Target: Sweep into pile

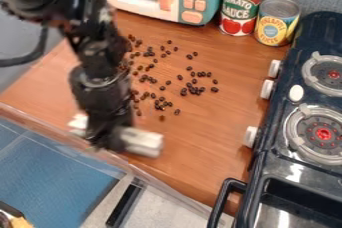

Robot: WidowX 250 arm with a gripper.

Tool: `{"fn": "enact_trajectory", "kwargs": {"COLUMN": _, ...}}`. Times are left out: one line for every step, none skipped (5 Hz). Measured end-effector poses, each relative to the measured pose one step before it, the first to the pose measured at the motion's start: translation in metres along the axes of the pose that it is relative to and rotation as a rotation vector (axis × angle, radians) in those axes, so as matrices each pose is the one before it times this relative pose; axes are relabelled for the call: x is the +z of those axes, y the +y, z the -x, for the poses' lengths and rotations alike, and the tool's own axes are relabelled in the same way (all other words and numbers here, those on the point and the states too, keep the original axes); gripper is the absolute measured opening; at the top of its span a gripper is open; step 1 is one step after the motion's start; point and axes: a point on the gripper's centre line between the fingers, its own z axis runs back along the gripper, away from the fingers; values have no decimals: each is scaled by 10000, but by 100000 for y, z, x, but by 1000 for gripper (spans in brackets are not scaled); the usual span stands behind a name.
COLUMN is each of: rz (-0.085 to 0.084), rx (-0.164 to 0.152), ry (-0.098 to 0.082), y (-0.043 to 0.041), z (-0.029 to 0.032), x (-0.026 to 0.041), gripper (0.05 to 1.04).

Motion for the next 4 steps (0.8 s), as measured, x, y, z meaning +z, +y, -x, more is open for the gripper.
{"fn": "enact_trajectory", "kwargs": {"rz": 83, "rx": 63, "ry": -36, "y": 86, "z": -1288, "x": -51, "gripper": 397}}
{"fn": "enact_trajectory", "kwargs": {"rz": 25, "rx": -17, "ry": -93, "y": 13, "z": -799, "x": -300, "gripper": 396}}
{"fn": "enact_trajectory", "kwargs": {"rz": -30, "rx": -38, "ry": -1, "y": -195, "z": -137, "x": -748, "gripper": 396}}
{"fn": "enact_trajectory", "kwargs": {"rz": 448, "rx": 224, "ry": -267, "y": -1625, "z": -593, "x": -118, "gripper": 395}}
